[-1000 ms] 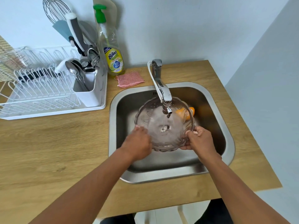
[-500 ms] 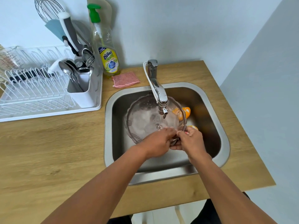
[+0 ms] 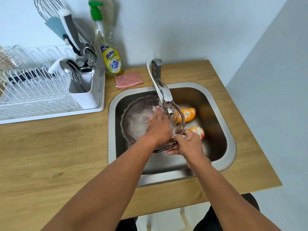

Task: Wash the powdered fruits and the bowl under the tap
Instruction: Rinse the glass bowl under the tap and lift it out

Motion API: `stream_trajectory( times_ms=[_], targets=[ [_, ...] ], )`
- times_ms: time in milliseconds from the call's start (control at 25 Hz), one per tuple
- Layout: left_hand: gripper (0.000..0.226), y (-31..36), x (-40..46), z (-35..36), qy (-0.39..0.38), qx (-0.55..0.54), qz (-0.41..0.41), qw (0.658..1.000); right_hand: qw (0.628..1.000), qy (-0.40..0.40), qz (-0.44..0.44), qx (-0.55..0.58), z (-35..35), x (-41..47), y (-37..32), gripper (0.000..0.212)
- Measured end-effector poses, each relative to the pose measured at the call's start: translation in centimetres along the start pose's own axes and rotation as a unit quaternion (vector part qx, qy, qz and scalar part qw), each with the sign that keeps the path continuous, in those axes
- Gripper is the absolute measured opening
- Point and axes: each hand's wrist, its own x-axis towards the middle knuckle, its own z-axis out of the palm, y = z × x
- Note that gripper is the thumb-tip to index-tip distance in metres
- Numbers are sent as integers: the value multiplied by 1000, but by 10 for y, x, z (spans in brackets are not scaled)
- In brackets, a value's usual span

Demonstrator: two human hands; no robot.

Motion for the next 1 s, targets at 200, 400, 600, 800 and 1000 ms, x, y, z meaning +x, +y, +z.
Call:
stream_trajectory(
  times_ms=[200, 400, 600, 800, 1000],
  targets=[
    [59, 2, -45, 6, -94, -105, 154, 978, 998, 56, 4, -41, -29, 12, -1, 13],
    [44, -53, -75, -12, -63, 101, 58, 991, 997, 50, 6, -55, -38, 8, 5, 17],
    [67, -40, -28, -15, -49, 269, -32, 961, 999, 30, 10, 4, -18, -1, 9, 18],
    [76, 6, 2, 3, -34, -8, 52, 998, 1000, 21, -3, 14, -8, -5, 5, 14],
    [74, 6, -42, 8, -87, -188, 141, 968, 1000, 27, 1, -6, -27, 1, 6, 13]
  ],
)
